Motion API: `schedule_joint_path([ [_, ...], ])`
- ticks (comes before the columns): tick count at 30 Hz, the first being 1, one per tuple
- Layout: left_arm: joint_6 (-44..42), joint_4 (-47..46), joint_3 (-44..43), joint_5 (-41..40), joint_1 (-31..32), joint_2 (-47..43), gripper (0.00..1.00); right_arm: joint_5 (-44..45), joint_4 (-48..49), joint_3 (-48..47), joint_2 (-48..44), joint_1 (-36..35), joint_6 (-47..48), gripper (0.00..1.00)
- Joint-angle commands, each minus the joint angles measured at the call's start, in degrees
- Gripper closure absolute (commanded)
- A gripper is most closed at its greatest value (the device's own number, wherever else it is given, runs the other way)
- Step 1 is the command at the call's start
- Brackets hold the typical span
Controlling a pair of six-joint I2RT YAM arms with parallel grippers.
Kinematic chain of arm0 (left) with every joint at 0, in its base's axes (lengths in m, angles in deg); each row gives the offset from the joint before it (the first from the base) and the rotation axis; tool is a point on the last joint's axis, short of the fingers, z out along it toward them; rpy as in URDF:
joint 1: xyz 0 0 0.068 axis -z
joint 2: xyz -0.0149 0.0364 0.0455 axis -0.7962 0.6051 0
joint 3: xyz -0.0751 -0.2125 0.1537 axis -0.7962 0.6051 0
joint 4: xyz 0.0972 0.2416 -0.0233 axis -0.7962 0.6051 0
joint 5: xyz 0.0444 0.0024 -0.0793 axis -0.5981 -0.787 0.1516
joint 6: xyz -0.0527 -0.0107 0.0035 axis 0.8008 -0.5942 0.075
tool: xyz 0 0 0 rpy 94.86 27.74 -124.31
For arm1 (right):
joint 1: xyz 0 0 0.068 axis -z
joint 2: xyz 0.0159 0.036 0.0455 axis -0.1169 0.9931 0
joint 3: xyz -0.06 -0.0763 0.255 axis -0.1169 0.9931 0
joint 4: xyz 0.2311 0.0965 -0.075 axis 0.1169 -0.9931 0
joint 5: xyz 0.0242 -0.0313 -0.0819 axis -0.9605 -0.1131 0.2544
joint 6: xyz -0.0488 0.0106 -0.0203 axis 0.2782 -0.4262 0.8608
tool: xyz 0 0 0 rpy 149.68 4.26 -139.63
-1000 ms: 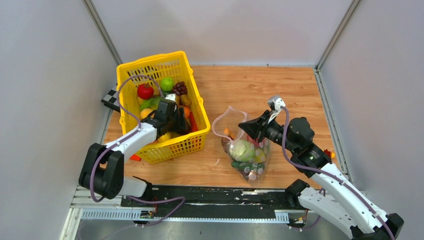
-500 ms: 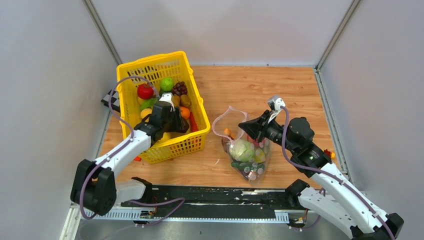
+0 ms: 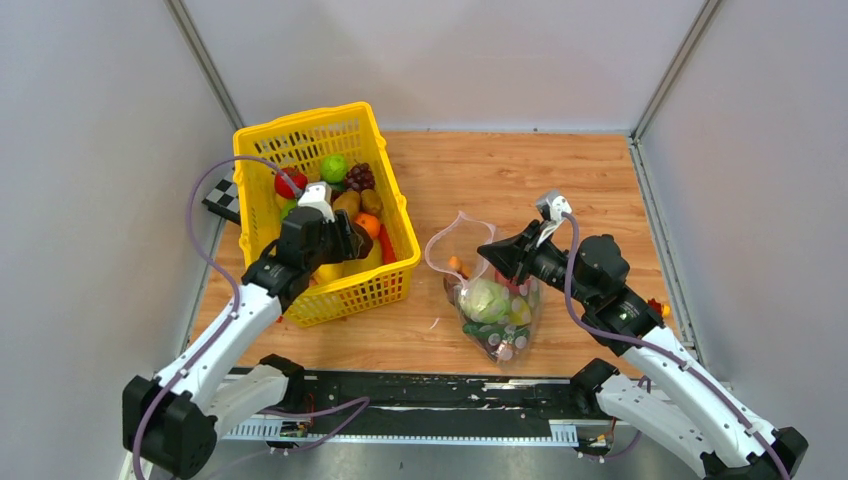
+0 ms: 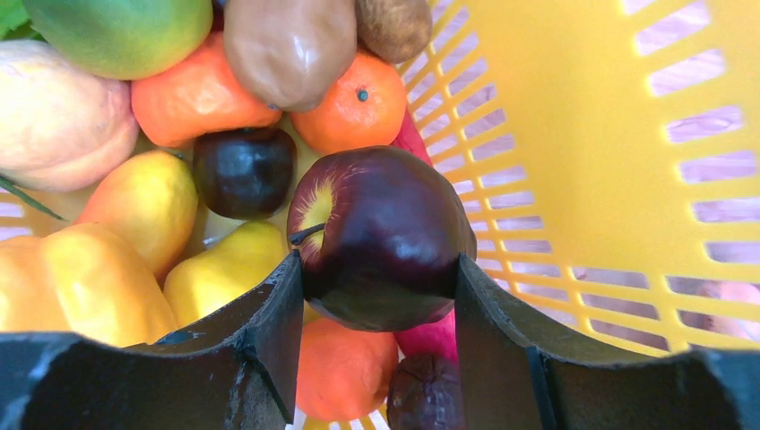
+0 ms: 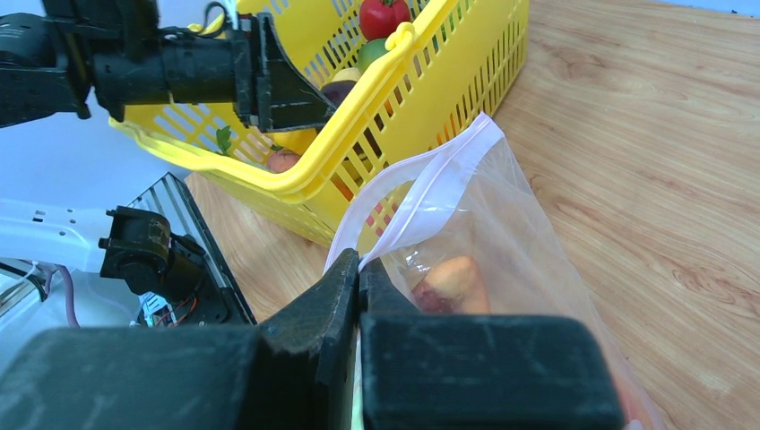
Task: Place the food in the zip-top bag and seal the zipper
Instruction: Pick up the fake fruit from the bin, then place the fake fruit in the zipper food storage bag.
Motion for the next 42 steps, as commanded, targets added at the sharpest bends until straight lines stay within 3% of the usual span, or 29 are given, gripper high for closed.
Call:
schedule_joint_path([
  [1,0.4,0.8,-2.3,-0.3,0.2,-5.6,0.75,0.4,2.6,-0.6,-0.9,-0.1,0.5,0.98],
  [20,1.9,0.4,-6.0,5.9,0.2,-19.5,0.75,-0.6,3.2,-0.6,-0.5,-0.1,0.1,0.98],
  [29,8.6,-11.2,-3.6,17.8,0.3,-21.7,0.76,-2.0,3.5,-0.8,-0.4,-0.2,-0.3,0.98],
  [33,7.8,-12.1,-4.6,21.0,0.6,-20.8,0.75,-2.6,3.5,-0.9,-0.7,-0.1,-0.6,0.99],
  [37,7.8,-13.7,-5.4,21.9,3.1,-19.7,0.75,-3.4,4.0,-0.9,-0.8,-0.2,-1.0,0.99],
  [42,6.0,-16.4,-5.8,15.4,11.8,-16.7,0.75,-5.5,4.7,-1.0,-0.8,-0.1,-1.7,1.00],
])
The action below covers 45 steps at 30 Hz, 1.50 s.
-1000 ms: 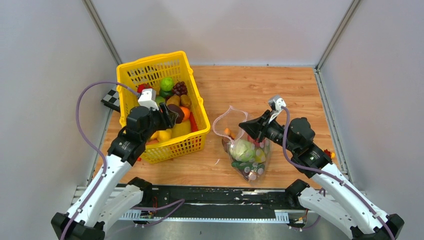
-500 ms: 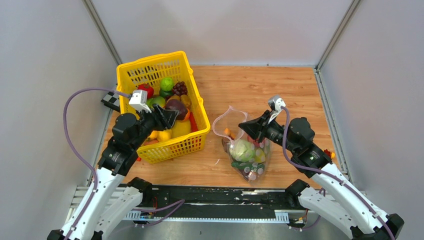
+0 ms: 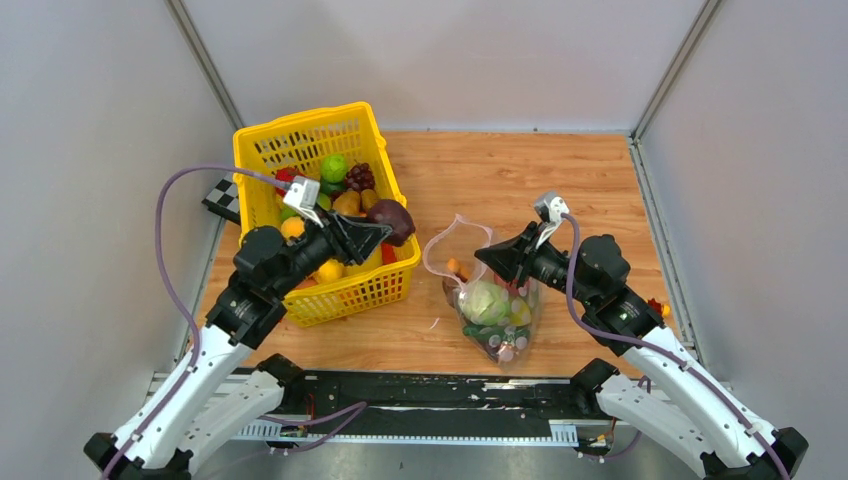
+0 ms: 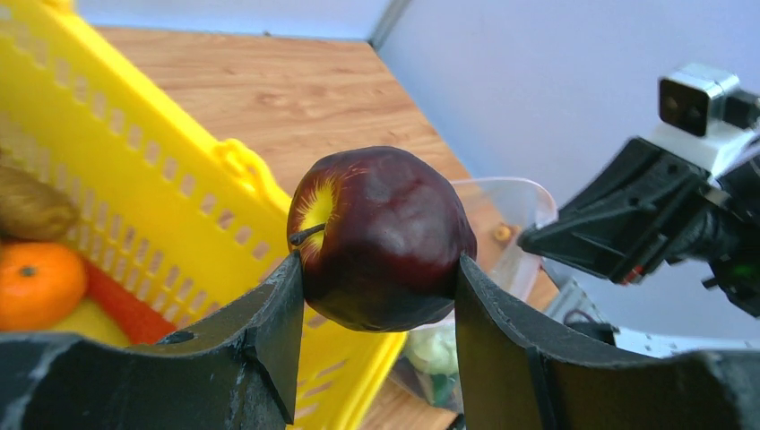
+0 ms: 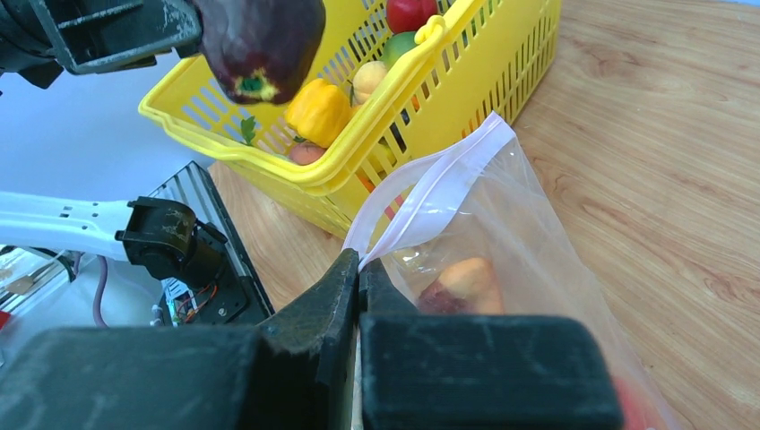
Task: Place the food in the zip-top bag and seal the zipper
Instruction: Place the fake fruit in the zipper food storage bag.
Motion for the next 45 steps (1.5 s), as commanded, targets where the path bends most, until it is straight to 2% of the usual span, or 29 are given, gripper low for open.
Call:
schedule_joint_path([
  [1,-1.5,-5.2,-2.6,-4.7,6.8,3.1,0.75,-2.6,4.4,-1.1,-0.9,-0.1,-1.1,1.00],
  [5,-4.8,-6.1,-4.4,-8.9,14.3,7.4,0.74,-1.9,4.4,-0.2,-2.4,-0.2,-1.4,1.00],
  [7,-7.7,-3.1,-7.1,-11.3,16.9,9.7,0.73,-2.2,4.4,-0.5,-2.9,-0.2,-1.1,1.00],
  [15,-10.6,-4.3,-9.7,-14.5,22.0,16.5,0.71,-4.8,4.2,-0.6,-3.4,-0.1,-0.4,0.99],
  [18,-12.8,-2.0,-11.8,-15.5,24.3,19.6,0.71,-4.9,4.1,-0.6,-3.6,-0.1,-0.2,0.99],
  [25,-15.8,0.7,-13.3,-10.8,25.9,22.6,0.70,-4.2,7.8,0.8,-3.9,-0.1,-2.2,0.99],
  [33,-15.8,-0.4,-13.3,-11.2,27.3,24.6,0.69,-4.8,9.3,1.0,-3.0,-0.2,-3.2,0.99],
  [38,-16.2,-2.0,-15.2,-10.0,30.1,29.0,0.63,-4.9,9.9,1.3,-3.1,-0.1,-3.4,0.99],
  [41,-15.9,-2.5,-15.8,-11.9,31.1,31.2,0.59,-5.0,9.9,1.3,-3.2,-0.2,-3.4,0.99],
  [45,-12.9,-8.7,-13.7,-15.3,31.1,32.3,0.53,-5.4,10.3,1.6,-3.7,-0.2,-3.2,0.99],
])
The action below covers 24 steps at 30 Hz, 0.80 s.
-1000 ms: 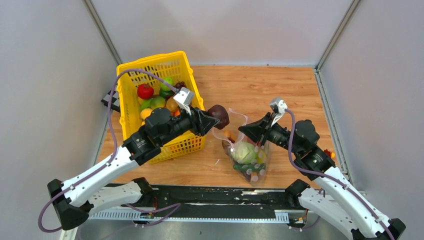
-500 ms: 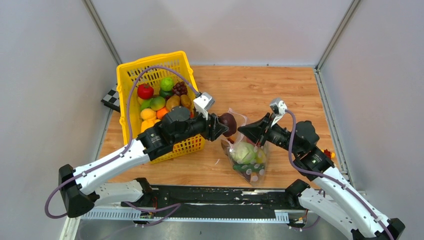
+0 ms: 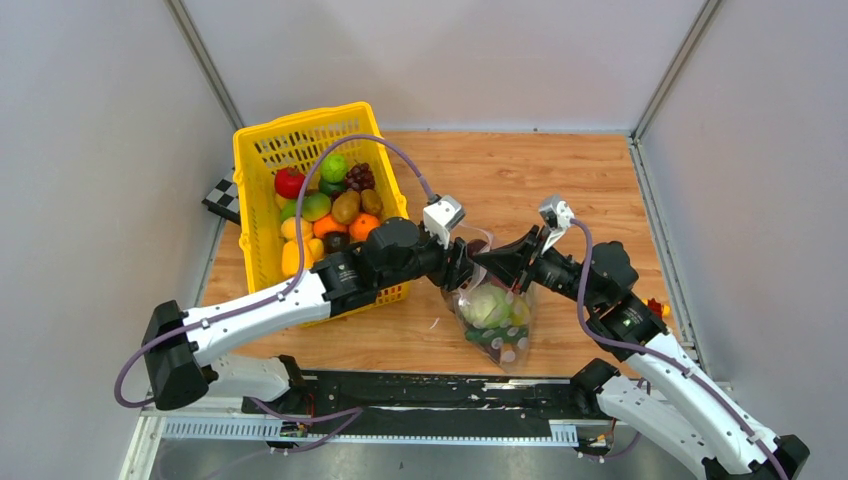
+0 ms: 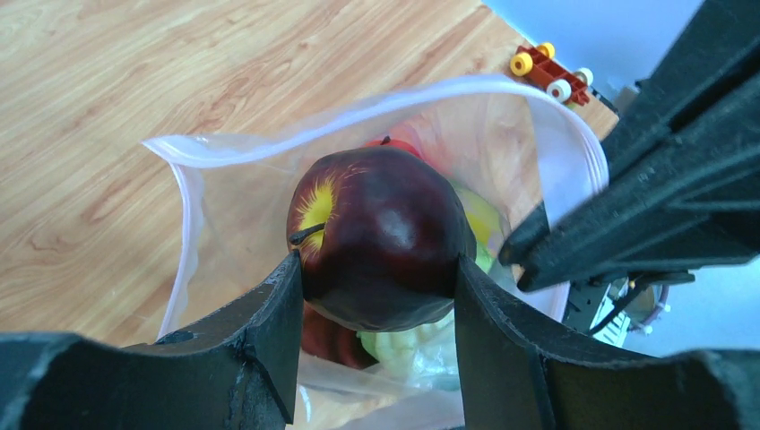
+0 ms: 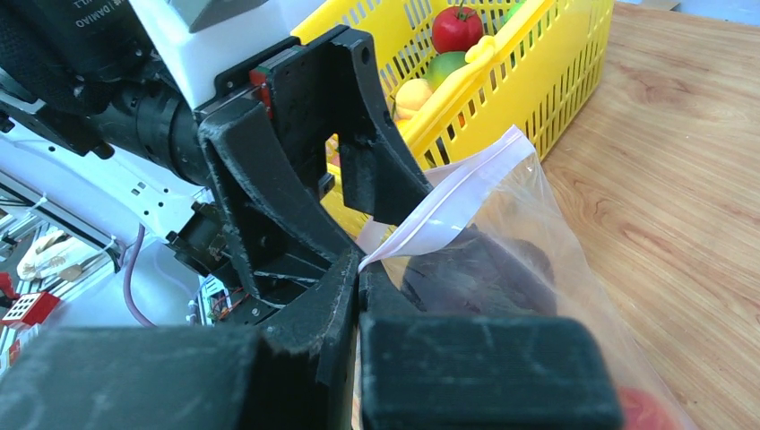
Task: Place the food in the zip-top bag and seal the zipper
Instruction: Place the fake fruit in the zipper food storage bag.
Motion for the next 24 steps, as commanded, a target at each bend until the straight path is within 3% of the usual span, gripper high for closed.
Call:
schedule_joint_path([
  [1,2.5,-9.8,0.0,-2.6,0.3,0.7,0.52,-0.7,6.4,0.0,-1.3,-0.2,-0.3,0.99],
  [3,3.3,-10.8,0.0,-2.4,0.3,2.1,0.48,-0.3,6.5,0.2,-1.6,-0.1,-0.2,0.98],
  [7,2.9,-12.5,0.6,-1.5,0.3,2.7,0.28,0.8,5.9,0.3,-2.5,-0.1,0.2,0.98],
  [12,0.6,-8.5,-0.6,-1.2,0.3,1.3,0.10,5.9,5.1,1.0,-3.9,-0.2,0.3,0.97],
  [24,-4.5,-2.5,0.7,0.4,0.4,-7.3,0.05,8.5,3.9,0.8,-2.4,-0.1,1.3,0.98],
])
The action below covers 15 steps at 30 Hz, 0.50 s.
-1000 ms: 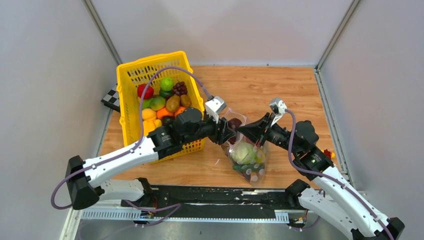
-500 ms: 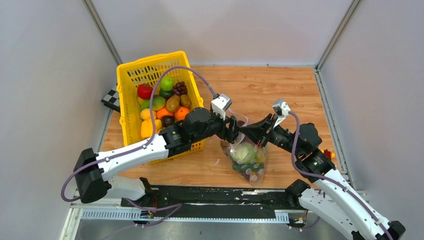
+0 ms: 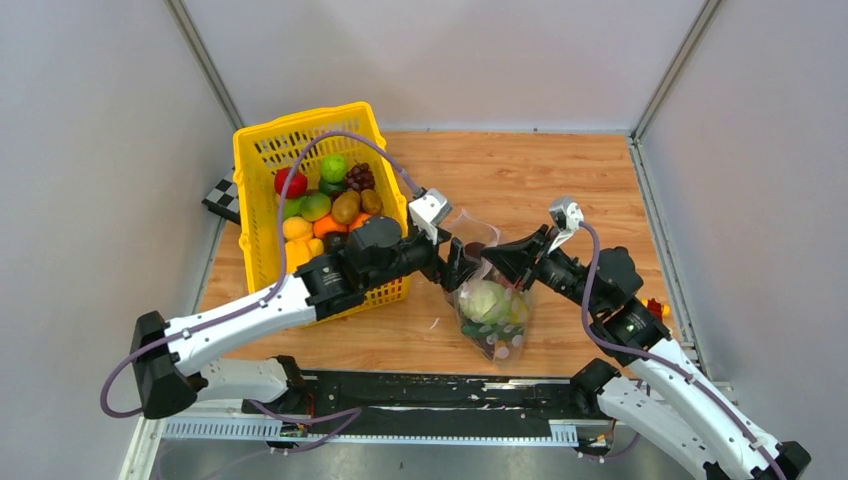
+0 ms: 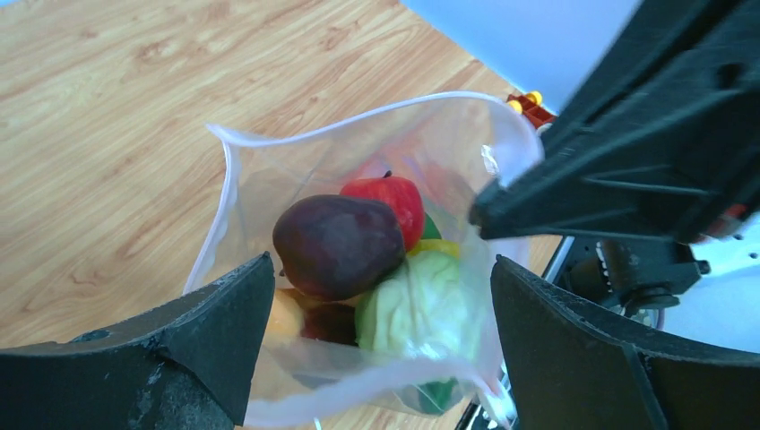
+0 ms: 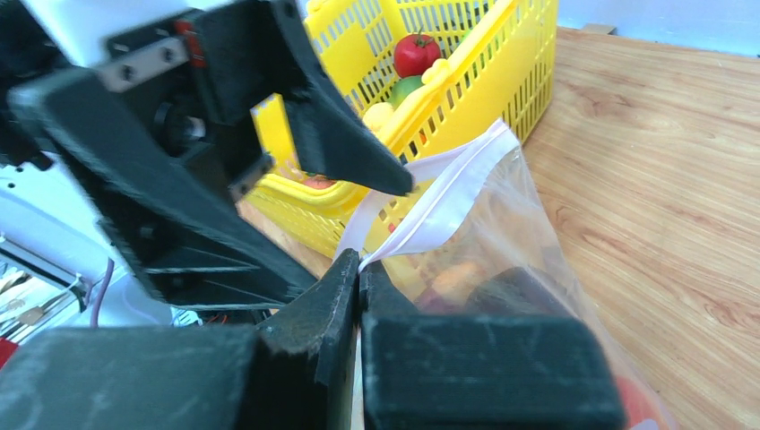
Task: Place the food in the zip-top bag and seal the zipper
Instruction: Place the fake fruit in the zipper food storage bag.
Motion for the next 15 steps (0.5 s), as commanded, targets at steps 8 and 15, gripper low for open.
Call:
schedule_joint_path([
  [8,-3.8,4.8,4.3,-12.4,0.6,-15.0,0.00,4.0,2.0,-0.8,0.0,-0.1,2.8,0.98],
  [15,-4.3,8.0,6.6,-25.8,0.5,-22.1,0.00,5.4,1.1,-1.1,0.1,-0.2,3.7,0.98],
])
